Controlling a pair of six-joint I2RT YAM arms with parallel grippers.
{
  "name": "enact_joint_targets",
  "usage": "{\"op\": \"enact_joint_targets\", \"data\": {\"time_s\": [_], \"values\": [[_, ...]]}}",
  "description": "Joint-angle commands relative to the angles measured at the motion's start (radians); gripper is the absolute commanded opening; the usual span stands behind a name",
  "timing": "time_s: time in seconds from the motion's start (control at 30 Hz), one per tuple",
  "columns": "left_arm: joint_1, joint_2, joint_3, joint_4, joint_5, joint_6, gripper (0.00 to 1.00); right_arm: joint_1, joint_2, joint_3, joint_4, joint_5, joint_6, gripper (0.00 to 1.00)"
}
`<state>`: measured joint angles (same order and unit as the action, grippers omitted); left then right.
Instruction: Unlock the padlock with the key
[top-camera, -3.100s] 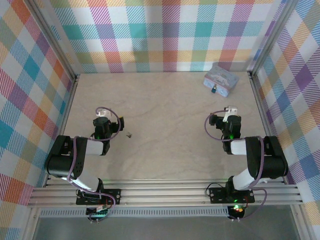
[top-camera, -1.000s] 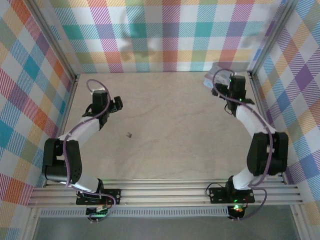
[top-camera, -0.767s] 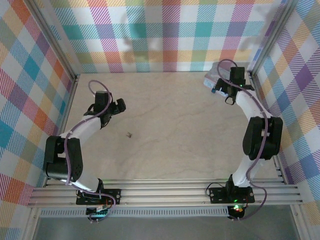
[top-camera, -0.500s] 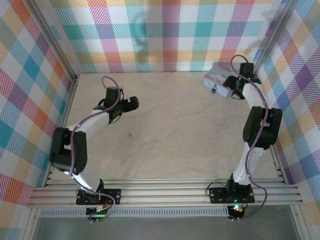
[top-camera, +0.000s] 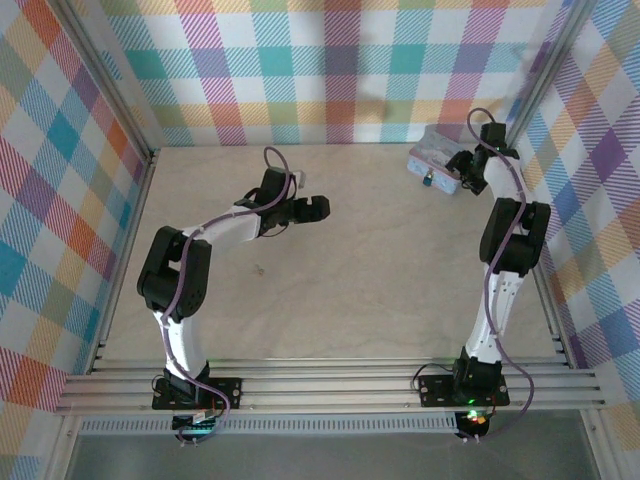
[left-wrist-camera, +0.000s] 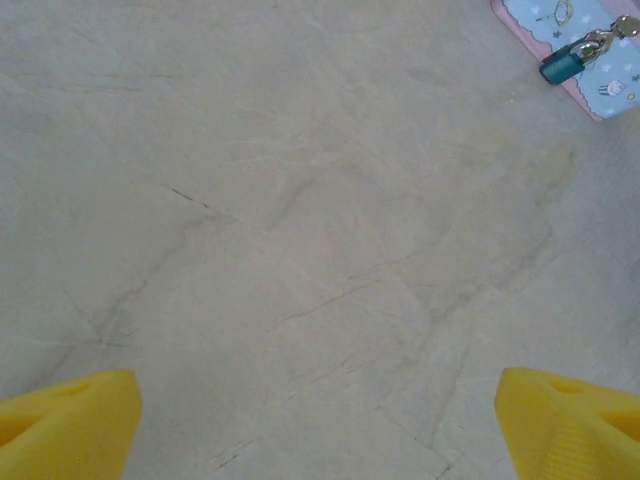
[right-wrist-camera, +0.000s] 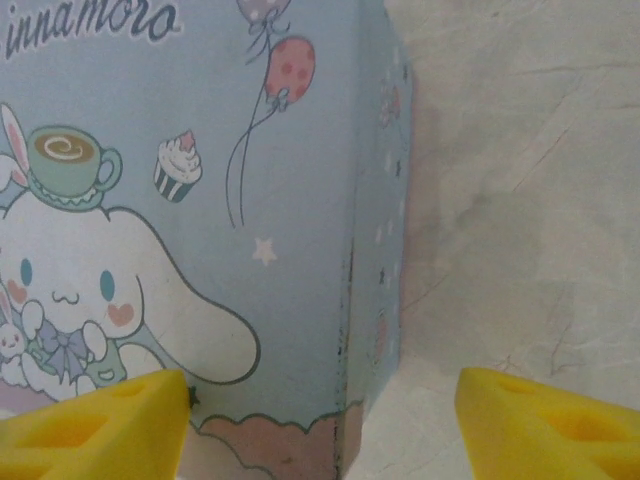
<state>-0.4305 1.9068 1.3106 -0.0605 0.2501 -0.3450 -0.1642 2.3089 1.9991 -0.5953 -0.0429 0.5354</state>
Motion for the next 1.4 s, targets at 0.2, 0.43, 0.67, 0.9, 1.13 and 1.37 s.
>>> {"op": "enact_joint_targets", "data": {"time_s": [0.2, 0.43, 0.67, 0.9, 1.13, 1.37], "values": [[0.001, -0.001, 0.026, -0.028, 0.032, -0.014, 0.90, -0.005, -0.081, -0.176, -0.040, -0.086, -0.081, 0.59], [0.000, -0.032, 0.004, -0.077, -0.004, -0.036, 0.90, -0.004, -0.193, -0.385, 0.015, -0.194, -0.145, 0.54], [0.000, -0.059, -0.038, -0.092, -0.009, -0.076, 0.89, 0.001, -0.260, -0.511, -0.001, -0.317, -0.185, 0.50], [0.000, -0.066, -0.041, -0.121, 0.021, -0.086, 0.88, 0.047, -0.353, -0.649, 0.003, -0.339, -0.211, 0.49], [0.000, -0.109, -0.060, -0.145, 0.019, -0.063, 0.89, 0.157, -0.438, -0.780, 0.040, -0.351, -0.215, 0.49], [0.015, -0.156, -0.070, -0.192, 0.006, -0.026, 0.90, 0.304, -0.477, -0.859, 0.050, -0.360, -0.235, 0.50]]}}
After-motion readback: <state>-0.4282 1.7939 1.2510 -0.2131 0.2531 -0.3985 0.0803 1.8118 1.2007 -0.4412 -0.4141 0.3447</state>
